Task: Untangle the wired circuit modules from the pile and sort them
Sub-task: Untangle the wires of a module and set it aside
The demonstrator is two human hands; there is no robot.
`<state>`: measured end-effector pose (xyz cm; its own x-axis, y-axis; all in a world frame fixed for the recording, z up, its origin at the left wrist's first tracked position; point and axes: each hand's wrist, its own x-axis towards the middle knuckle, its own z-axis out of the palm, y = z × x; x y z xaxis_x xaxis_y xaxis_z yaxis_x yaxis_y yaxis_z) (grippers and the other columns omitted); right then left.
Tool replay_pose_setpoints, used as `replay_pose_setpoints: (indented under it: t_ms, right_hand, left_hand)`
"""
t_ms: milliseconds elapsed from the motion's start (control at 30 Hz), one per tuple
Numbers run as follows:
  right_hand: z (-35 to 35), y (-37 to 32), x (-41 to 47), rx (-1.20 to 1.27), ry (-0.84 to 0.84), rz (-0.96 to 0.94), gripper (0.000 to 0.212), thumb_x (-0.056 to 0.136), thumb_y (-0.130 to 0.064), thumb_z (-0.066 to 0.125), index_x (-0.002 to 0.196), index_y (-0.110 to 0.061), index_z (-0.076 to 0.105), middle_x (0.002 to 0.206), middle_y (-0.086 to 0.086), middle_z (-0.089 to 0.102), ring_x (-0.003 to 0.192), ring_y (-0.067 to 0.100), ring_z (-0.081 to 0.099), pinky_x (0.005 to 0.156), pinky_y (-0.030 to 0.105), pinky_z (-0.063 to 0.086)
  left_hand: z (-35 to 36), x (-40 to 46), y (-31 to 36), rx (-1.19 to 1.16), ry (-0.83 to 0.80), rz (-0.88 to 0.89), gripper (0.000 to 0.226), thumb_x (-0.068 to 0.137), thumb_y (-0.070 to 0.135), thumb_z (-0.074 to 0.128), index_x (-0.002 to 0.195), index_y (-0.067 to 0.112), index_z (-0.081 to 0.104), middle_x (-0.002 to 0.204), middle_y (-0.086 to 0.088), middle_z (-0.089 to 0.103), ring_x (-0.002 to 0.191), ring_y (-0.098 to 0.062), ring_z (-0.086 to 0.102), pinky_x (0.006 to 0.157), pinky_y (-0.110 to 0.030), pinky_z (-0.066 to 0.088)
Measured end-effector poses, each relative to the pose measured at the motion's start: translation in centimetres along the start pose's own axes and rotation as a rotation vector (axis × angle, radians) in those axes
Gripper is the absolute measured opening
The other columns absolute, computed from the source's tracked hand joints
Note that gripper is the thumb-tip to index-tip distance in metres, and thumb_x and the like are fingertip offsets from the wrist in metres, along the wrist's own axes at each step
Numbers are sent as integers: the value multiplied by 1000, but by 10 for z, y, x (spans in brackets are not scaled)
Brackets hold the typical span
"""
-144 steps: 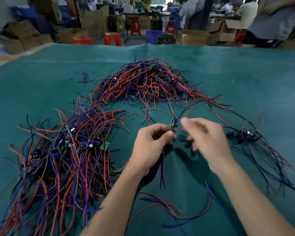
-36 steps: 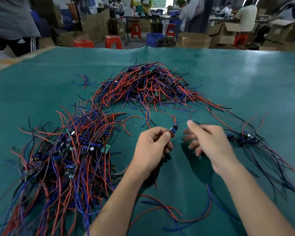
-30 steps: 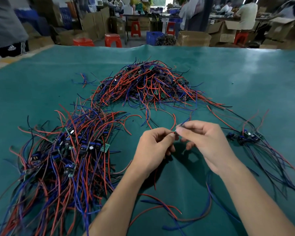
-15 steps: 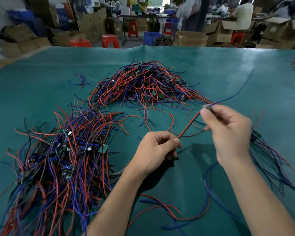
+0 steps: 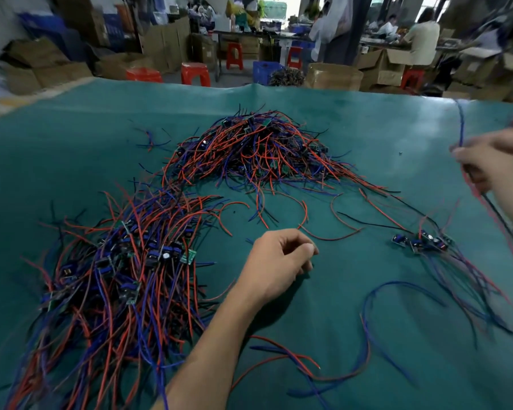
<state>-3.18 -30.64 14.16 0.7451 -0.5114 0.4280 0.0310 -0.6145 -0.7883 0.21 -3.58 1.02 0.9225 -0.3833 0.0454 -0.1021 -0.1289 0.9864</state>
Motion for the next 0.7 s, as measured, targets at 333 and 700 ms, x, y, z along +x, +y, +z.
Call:
replay_pose_setpoints:
  t_ms: [333, 700]
  right_hand:
    - [61, 32, 4, -644, -449, -128, 11, 83, -36, 79, 78, -36, 69, 88, -3, 76, 84, 18, 63, 76, 27, 41]
    - [151, 21, -13, -623, -694, -122, 21, 88, -21, 76, 69, -25, 68, 68, -11, 62, 83, 20, 63, 72, 25, 43]
  left_hand:
    - [1, 1, 0, -52, 21, -23, 15, 94, 2, 55, 90, 8, 68, 64, -5, 65, 51, -10, 58, 47, -16, 42]
    - [1, 4, -7, -54, 109, -6, 18, 90, 0, 56, 92, 13, 68, 69, -4, 68, 57, -14, 58, 51, -22, 46]
